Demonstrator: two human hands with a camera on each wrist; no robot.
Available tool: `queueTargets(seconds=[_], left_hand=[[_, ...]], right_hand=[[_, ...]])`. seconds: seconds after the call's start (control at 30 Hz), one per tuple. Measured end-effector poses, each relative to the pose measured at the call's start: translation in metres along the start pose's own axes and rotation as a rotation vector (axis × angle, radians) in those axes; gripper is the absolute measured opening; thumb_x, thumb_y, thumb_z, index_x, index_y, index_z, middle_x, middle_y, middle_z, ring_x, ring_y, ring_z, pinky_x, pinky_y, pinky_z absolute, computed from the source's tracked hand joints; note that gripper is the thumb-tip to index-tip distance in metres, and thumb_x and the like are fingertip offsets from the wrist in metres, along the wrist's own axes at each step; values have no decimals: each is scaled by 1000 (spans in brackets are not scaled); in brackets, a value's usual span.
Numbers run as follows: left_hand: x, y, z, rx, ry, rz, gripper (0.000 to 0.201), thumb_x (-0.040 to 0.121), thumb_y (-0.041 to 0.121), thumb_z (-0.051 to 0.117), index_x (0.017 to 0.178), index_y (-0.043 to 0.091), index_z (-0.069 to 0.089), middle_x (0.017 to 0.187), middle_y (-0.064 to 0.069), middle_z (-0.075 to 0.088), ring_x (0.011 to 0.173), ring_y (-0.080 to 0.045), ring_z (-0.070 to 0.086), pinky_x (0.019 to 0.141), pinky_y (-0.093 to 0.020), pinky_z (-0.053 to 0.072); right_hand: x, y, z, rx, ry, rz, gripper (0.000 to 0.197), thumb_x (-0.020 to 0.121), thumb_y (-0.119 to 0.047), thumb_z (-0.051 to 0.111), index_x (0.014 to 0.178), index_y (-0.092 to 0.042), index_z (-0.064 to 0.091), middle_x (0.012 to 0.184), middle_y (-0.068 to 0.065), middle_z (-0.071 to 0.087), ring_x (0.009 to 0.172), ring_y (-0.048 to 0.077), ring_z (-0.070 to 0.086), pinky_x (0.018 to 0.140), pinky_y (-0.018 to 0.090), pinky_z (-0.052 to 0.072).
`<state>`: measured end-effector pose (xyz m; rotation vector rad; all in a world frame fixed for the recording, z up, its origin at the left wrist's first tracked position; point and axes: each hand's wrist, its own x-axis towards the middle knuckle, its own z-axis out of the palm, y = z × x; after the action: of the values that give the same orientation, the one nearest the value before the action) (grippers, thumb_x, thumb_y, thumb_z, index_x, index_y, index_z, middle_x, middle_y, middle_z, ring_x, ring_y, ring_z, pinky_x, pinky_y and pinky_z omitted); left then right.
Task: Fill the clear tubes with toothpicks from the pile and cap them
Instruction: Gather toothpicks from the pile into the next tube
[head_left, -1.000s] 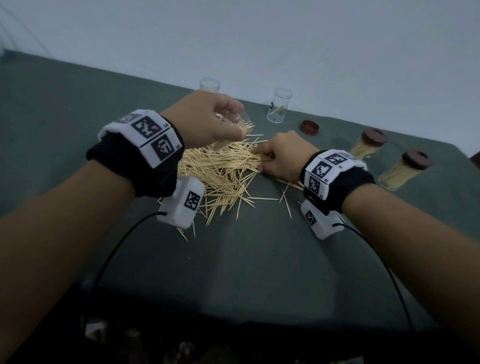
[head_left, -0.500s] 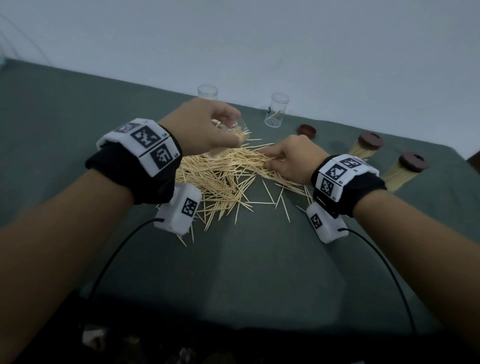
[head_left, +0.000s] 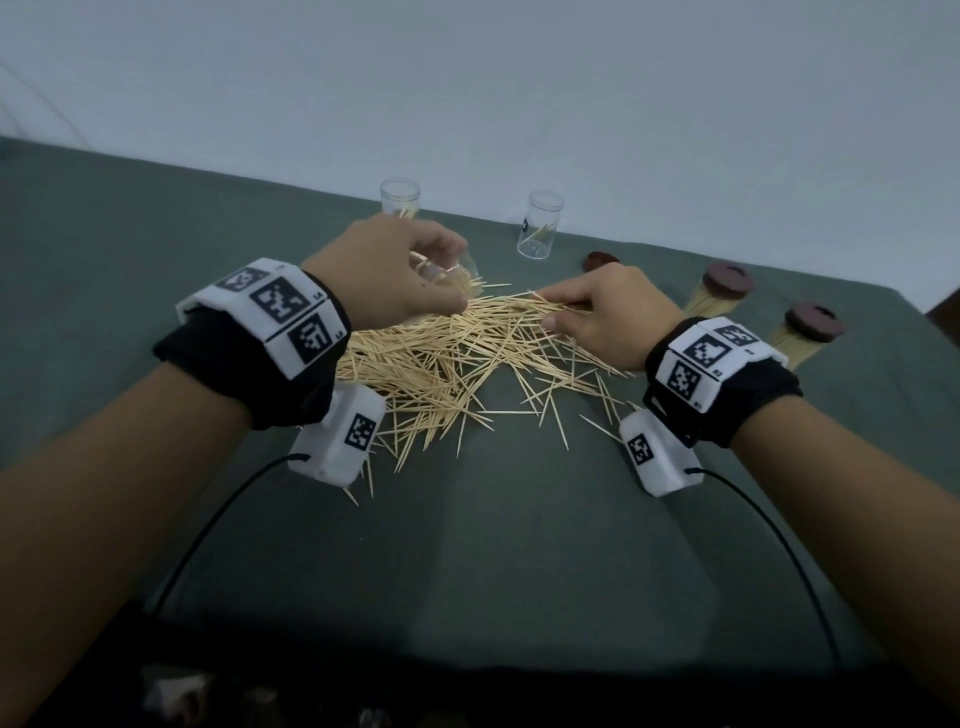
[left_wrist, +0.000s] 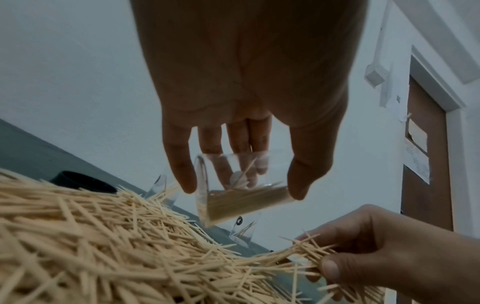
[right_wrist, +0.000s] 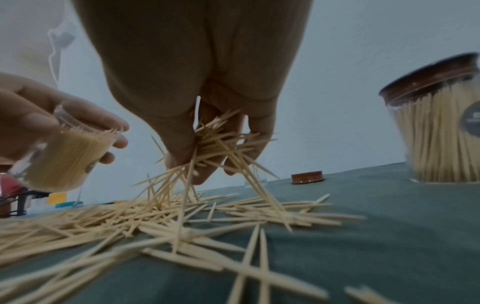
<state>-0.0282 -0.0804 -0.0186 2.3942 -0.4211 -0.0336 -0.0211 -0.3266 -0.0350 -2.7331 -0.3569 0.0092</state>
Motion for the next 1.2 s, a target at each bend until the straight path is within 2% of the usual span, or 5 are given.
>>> queueTargets(seconds=[0.23,0.4,0.67,1.03,1.2], left_hand=[[1,-4,2,87,4,-3,50,80,36,76,127,28,60,111,14,61,102,-7,60,67,-8,37],[0,-5,4,145,-2,-10,57,79,38,76,132,27,58,118,10,64,105,-9,60,85,-19,41],[-2,1,10,110,3,5,55,78,41,77,128,25,61,114,10,66,104,-9,61,92,-24,44],[-7,10,14,44,-9,42,43,78,37,77,117,25,66,104,4,71,98,-14,66,85,-26,51],[-7,10,16,32,-20,55,42,78,36,78,117,23,67,103,7,70,97,-12,66,76,-8,43]], right_hand=[[-1,1,-11,86,48,-27,28,91,-29,66,119,-31,68,83,-17,68,60,-16,54,60,-1,33],[-3,-10,-17,164,72,-76,28,93,-22,64,120,-23,68,69,-21,62,49,-13,52,53,1,34],[-3,-29,-5,207,54,-138,30,90,-25,67,119,-29,68,76,-24,65,67,-13,58,67,4,38],[-3,-34,16,119,50,-220,29,92,-23,64,120,-26,68,77,1,71,68,20,62,64,23,45],[-3,-30,21,33,110,-316,28,93,-22,61,120,-24,68,84,6,72,77,24,64,75,35,51]])
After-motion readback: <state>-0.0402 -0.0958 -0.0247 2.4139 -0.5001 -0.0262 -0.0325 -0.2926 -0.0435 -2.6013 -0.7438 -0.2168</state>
